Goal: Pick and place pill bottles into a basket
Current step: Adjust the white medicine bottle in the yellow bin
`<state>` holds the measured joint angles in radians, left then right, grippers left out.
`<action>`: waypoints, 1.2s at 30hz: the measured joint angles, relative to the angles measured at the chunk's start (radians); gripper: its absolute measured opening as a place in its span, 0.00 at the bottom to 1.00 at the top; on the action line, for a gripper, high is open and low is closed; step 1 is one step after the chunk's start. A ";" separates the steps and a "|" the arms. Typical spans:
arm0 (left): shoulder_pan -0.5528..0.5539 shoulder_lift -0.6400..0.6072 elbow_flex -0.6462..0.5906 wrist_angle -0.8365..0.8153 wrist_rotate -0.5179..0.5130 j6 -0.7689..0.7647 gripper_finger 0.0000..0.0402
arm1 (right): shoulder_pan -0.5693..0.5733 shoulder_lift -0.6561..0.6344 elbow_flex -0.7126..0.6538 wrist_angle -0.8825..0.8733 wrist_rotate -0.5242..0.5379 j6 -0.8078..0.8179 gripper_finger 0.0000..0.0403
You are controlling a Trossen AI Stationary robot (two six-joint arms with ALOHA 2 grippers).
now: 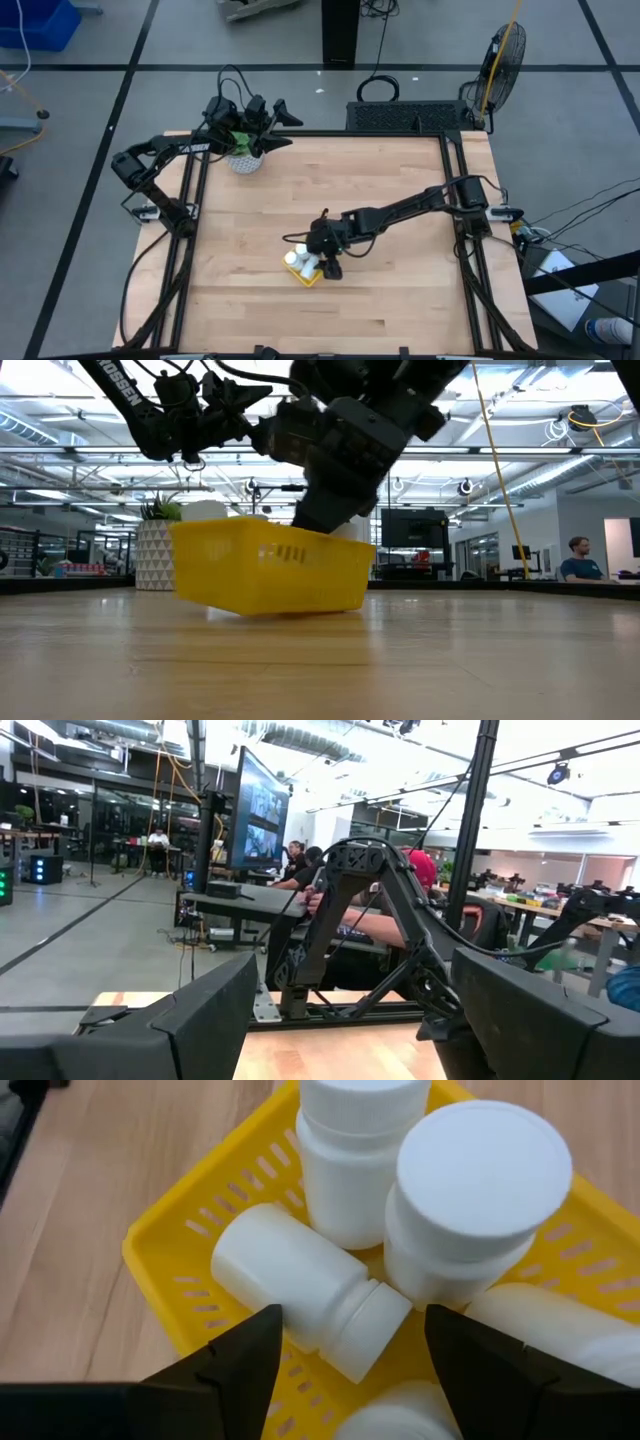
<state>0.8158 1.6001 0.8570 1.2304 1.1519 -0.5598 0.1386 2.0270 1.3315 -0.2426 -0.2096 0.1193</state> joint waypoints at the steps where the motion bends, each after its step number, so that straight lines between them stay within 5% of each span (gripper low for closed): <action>1: 0.000 0.000 0.000 0.000 0.000 0.000 0.85 | -0.001 -0.012 0.000 0.019 0.000 0.000 0.59; 25: 0.000 0.000 0.000 0.000 -0.037 0.000 0.85 | 0.000 -0.177 -0.002 0.209 0.036 -0.058 0.56; 36: 0.011 -0.001 0.000 -0.044 -0.107 -0.020 0.85 | -0.008 -0.442 -0.001 0.199 0.393 -0.278 0.56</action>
<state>0.8268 1.5994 0.8569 1.1868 1.0448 -0.5799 0.1303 1.5851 1.3308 -0.0438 0.1837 -0.1587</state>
